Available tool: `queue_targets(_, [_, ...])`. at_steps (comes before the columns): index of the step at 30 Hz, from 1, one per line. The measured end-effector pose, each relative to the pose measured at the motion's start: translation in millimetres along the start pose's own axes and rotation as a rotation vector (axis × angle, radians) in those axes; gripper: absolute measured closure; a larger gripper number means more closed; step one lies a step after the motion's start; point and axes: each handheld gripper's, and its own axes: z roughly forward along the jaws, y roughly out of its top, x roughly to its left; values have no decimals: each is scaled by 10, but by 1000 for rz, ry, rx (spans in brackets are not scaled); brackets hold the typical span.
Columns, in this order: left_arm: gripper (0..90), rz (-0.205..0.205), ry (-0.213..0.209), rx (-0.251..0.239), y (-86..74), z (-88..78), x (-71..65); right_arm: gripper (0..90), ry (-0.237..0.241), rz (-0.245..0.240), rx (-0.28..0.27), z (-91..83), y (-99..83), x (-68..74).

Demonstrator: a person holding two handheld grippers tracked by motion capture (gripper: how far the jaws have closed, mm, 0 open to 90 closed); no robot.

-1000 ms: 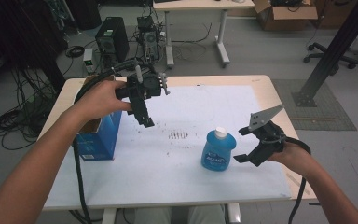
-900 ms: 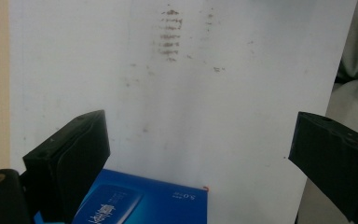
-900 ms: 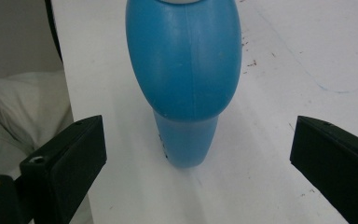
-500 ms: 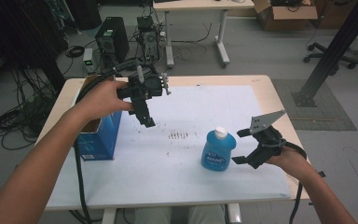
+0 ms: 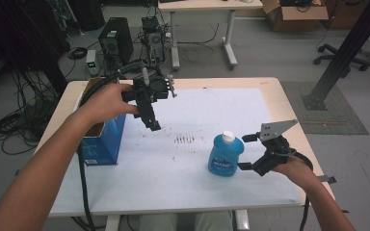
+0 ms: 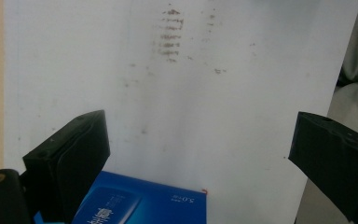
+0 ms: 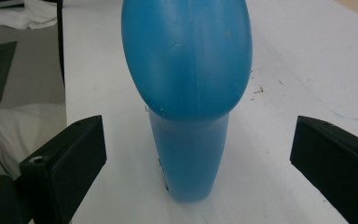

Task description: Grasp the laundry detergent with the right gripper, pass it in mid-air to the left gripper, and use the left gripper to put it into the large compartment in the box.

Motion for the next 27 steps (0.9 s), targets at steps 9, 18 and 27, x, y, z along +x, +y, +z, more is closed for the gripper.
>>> queue_targets(9, [53,-5,-3,-4,-8,1,9,29,7,13,-60,71,-99,4])
queue_targets(18, [53,-5,-6,-2,-13,9,9,27,13,17,-99,126,-174,5])
queue_targets(27, [53,-5,-8,4,6,22,13,26,6,22,-141,121,-238,9])
